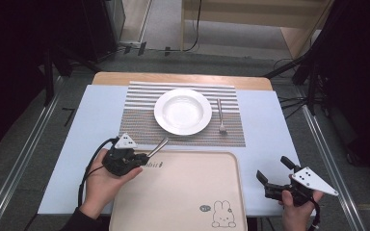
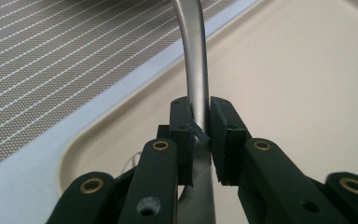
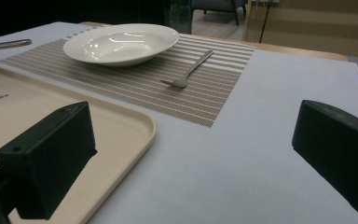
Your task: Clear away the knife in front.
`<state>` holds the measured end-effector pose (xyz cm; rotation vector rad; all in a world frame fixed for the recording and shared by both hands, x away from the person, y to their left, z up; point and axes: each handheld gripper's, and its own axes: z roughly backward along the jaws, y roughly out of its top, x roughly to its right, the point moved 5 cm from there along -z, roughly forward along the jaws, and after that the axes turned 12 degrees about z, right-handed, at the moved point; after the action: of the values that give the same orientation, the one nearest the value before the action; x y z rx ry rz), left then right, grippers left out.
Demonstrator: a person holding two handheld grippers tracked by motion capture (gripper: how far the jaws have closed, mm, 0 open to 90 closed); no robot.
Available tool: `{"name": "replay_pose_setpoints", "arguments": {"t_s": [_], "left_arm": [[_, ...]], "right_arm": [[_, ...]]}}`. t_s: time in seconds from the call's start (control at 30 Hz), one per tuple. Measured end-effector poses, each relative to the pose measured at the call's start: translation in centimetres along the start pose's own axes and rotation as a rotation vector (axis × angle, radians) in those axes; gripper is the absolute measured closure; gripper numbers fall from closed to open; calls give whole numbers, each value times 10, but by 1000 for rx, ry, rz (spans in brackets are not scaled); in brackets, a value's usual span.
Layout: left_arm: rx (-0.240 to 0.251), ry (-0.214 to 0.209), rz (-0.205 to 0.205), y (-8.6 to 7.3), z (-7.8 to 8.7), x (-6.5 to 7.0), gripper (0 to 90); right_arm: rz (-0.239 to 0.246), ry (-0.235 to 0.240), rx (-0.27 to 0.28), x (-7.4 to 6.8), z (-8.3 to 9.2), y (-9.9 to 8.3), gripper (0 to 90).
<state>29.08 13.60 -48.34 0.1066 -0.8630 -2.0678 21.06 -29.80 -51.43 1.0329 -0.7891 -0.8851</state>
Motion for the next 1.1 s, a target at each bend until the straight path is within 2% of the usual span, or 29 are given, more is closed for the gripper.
{"name": "replay_pose_setpoints", "arguments": {"t_s": [0.17, 0.6, 0.9, 1.1], "left_arm": [[-10, -14, -8, -9, -3, 8, 803], [18, -50, 51, -37, -2, 13, 803], [10, -71, 62, -47, -7, 20, 802], [5, -67, 69, -52, -12, 21, 802]], "right_arm": [[-2, 0, 1, 0, 0, 0, 0], [1, 2, -2, -1, -1, 0, 0], [4, 1, -2, -1, -1, 0, 0], [1, 1, -1, 0, 0, 0, 0]]}}
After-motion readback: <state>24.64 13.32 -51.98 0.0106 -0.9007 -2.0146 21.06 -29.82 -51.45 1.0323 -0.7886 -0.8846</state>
